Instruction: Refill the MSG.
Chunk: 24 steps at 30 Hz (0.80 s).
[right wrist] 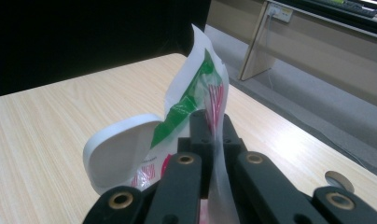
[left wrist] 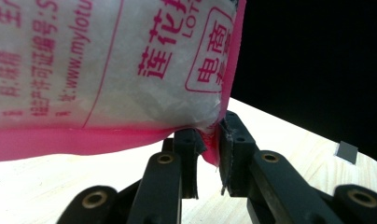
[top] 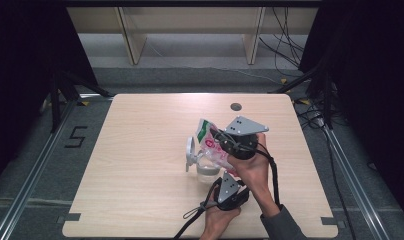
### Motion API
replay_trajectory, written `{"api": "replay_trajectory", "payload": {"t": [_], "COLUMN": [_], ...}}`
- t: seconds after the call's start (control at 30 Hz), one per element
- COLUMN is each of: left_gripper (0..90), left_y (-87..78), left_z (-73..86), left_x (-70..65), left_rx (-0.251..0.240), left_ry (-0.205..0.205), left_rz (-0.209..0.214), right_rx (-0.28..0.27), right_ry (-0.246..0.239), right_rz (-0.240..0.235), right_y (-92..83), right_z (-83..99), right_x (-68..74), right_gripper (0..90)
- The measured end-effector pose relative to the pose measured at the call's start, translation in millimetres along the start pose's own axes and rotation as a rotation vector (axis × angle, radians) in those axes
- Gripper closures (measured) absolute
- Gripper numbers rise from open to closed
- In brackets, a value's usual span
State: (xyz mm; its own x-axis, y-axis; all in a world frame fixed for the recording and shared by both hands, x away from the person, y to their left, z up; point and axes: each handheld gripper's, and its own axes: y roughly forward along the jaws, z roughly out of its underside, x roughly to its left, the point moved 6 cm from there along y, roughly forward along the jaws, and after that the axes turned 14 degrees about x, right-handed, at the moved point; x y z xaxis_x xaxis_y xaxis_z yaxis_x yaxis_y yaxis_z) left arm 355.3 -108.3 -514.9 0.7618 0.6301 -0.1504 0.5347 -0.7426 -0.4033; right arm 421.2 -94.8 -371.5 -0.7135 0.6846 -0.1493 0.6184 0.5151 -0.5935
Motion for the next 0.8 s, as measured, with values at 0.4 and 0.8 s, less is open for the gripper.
{"api": "replay_trajectory", "payload": {"t": [0.4,0.8], "left_gripper": [78.1,78.1], "left_y": [0.9,0.3], "left_z": [0.0,-0.2], "left_x": [0.2,-0.7], "left_rx": [0.006,0.006], "left_ry": [0.013,0.015], "left_rz": [-0.003,-0.005], "right_rx": [0.028,0.032], "right_ry": [-0.008,-0.005], "right_rz": [-0.015,-0.029], "right_y": [3.6,2.8], "right_z": [0.6,0.6], "right_x": [3.3,3.8], "right_gripper": [89.9,89.9]}}
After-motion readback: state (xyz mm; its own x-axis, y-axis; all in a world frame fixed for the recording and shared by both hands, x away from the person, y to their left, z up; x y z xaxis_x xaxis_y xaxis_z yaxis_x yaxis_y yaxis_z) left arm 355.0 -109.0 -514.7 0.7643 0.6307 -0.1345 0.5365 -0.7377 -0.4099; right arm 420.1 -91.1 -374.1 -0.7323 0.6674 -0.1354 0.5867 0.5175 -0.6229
